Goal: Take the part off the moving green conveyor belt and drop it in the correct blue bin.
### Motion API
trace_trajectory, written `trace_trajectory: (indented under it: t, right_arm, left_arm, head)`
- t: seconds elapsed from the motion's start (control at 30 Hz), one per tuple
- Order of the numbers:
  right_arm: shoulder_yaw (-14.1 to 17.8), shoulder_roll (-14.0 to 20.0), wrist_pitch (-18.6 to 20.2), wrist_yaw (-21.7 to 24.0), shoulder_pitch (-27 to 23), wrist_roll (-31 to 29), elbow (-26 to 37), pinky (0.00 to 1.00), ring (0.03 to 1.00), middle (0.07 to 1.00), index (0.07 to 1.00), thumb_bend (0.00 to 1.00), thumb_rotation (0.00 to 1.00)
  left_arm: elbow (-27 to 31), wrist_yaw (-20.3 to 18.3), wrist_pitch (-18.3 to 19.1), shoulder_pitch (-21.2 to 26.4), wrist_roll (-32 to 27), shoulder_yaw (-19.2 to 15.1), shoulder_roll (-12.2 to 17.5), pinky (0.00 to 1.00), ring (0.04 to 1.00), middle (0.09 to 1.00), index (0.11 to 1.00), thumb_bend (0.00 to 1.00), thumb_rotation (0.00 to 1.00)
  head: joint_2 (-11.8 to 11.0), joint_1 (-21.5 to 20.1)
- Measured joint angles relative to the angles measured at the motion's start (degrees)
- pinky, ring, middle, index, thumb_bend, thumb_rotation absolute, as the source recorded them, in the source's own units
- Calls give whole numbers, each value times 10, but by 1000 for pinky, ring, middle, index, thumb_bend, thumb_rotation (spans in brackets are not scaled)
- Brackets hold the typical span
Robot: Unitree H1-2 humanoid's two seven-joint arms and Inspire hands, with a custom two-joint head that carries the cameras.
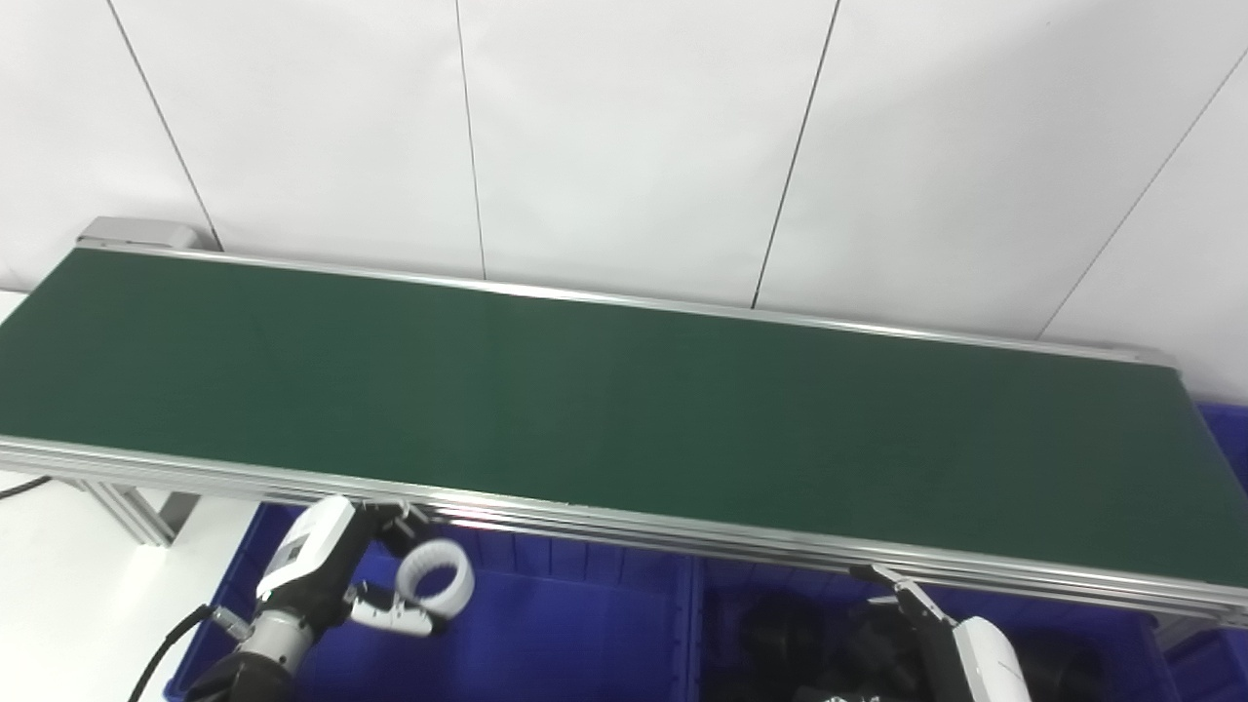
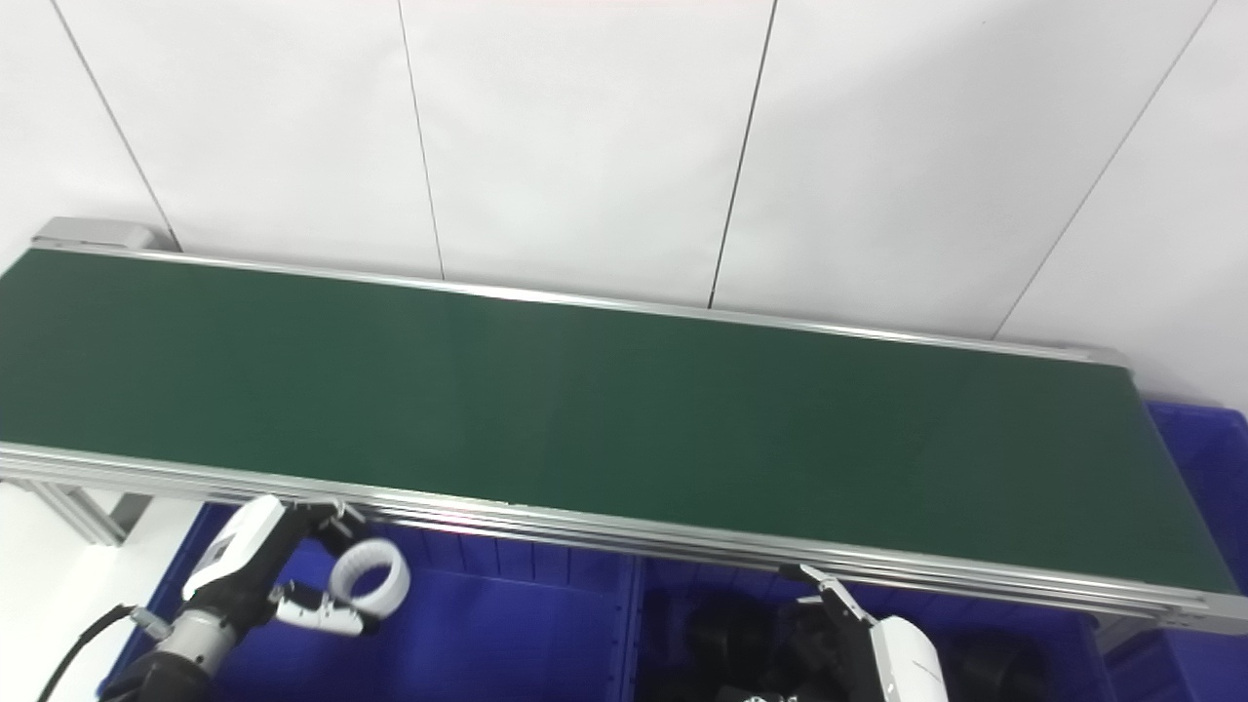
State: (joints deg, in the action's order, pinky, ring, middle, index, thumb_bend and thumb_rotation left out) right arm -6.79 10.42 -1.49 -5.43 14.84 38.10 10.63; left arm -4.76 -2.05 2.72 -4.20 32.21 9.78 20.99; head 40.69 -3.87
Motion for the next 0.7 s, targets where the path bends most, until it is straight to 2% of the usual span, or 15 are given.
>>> trace_trajectory:
  t: [0.17, 0.33, 0.37, 0.43, 0.47, 0.53, 0.63, 0.67, 0.7]
  right_arm:
    - [3, -2, 8, 4, 0, -1, 3, 588, 636, 639, 783, 757, 247]
    - [2, -5, 17, 11, 0, 1, 7, 591, 641, 642, 785, 753, 260]
    - [2, -5, 18, 11, 1, 1, 8, 590, 639, 641, 784, 754, 256]
    - [2, -5, 19, 11, 0, 1, 8, 582, 634, 640, 783, 752, 247]
    - [2, -5, 19, 11, 0, 2, 8, 577, 632, 641, 783, 752, 245]
    - [2, -5, 19, 11, 1, 2, 8, 575, 631, 641, 783, 752, 244]
    - [2, -5, 19, 10, 0, 4, 8, 579, 629, 639, 783, 753, 265]
    - [2, -5, 19, 10, 0, 4, 8, 578, 627, 636, 781, 756, 268]
    - [2, -5, 19, 10, 1, 5, 8, 577, 627, 635, 781, 756, 269]
  left_arm:
    - [-6, -36, 47, 7, 13, 14, 1, 728, 604, 490, 497, 519, 0]
    - [-22, -69, 72, 16, 13, 23, 5, 750, 627, 477, 520, 516, 0]
    - [-21, -80, 73, 17, 14, 30, 11, 777, 681, 640, 677, 600, 67]
    - [-18, -102, 82, 18, 23, 45, 24, 803, 740, 756, 788, 663, 102]
    - [-17, -107, 87, 18, 24, 47, 28, 835, 789, 820, 842, 690, 87]
    - [-15, -109, 93, 17, 24, 43, 31, 853, 813, 852, 869, 704, 79]
    - [-2, -92, 84, 10, 17, 27, 30, 902, 881, 904, 903, 708, 229]
    - [0, -78, 68, 5, 3, 12, 26, 913, 899, 909, 898, 718, 325]
    - [2, -63, 50, -1, -12, -3, 22, 917, 904, 911, 896, 721, 358]
  head:
    - [1, -3]
    - [1, -3]
    - [-1, -4]
    - [-1, -4]
    - [-1, -5]
    - [0, -5]
    - [-1, -4]
    - [-2, -4]
    - [-2, -4]
